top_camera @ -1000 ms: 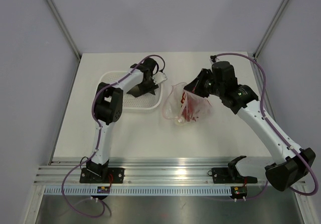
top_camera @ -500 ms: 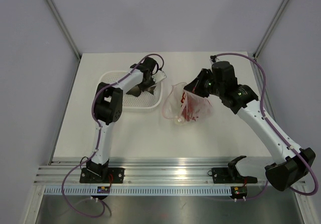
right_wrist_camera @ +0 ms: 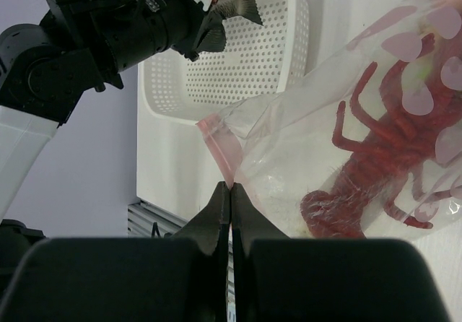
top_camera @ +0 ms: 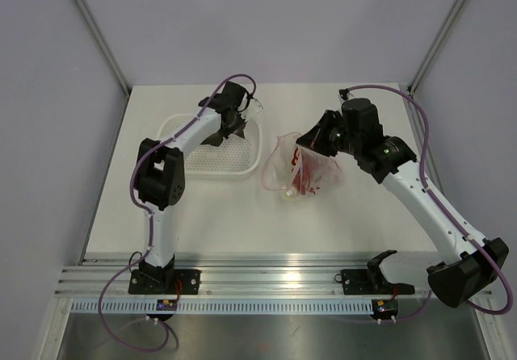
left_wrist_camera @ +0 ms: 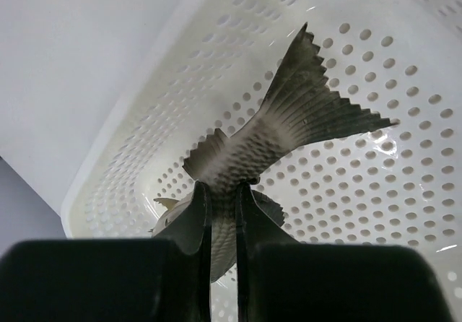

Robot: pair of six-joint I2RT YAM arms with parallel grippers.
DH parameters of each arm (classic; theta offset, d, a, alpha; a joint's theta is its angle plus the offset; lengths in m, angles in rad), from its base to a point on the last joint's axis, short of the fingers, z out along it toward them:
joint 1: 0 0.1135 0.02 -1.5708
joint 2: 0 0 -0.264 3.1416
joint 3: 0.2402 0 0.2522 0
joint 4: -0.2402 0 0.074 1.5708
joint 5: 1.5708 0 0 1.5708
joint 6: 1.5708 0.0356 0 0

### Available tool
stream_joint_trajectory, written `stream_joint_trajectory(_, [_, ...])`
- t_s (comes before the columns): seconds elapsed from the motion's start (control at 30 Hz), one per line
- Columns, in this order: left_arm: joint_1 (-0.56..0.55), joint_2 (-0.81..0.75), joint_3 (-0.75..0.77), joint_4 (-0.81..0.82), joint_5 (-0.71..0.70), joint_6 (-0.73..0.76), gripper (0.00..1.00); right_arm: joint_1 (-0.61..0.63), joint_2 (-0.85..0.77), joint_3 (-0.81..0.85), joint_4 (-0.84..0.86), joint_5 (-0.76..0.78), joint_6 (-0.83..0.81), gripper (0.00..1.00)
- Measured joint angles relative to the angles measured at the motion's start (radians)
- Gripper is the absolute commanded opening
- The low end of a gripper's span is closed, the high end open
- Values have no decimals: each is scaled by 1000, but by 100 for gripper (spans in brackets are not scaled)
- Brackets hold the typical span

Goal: Place the food in the zip-top bag and seal the zipper
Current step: Pick up the fake fish from the bin.

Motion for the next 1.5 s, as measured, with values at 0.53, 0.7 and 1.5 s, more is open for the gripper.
stream_joint_trajectory(0.53, [32, -405, 34, 10, 99, -444, 0, 0, -2, -29, 30, -1, 12, 0])
stream_joint_trajectory(0.7, [40, -742, -202, 170, 330, -532, 0, 0, -3, -54, 48, -5, 24, 0])
stream_joint_trajectory(1.5, [50, -1143, -922, 1460, 1004, -1139, 0, 0, 31, -58, 206, -188, 148, 0])
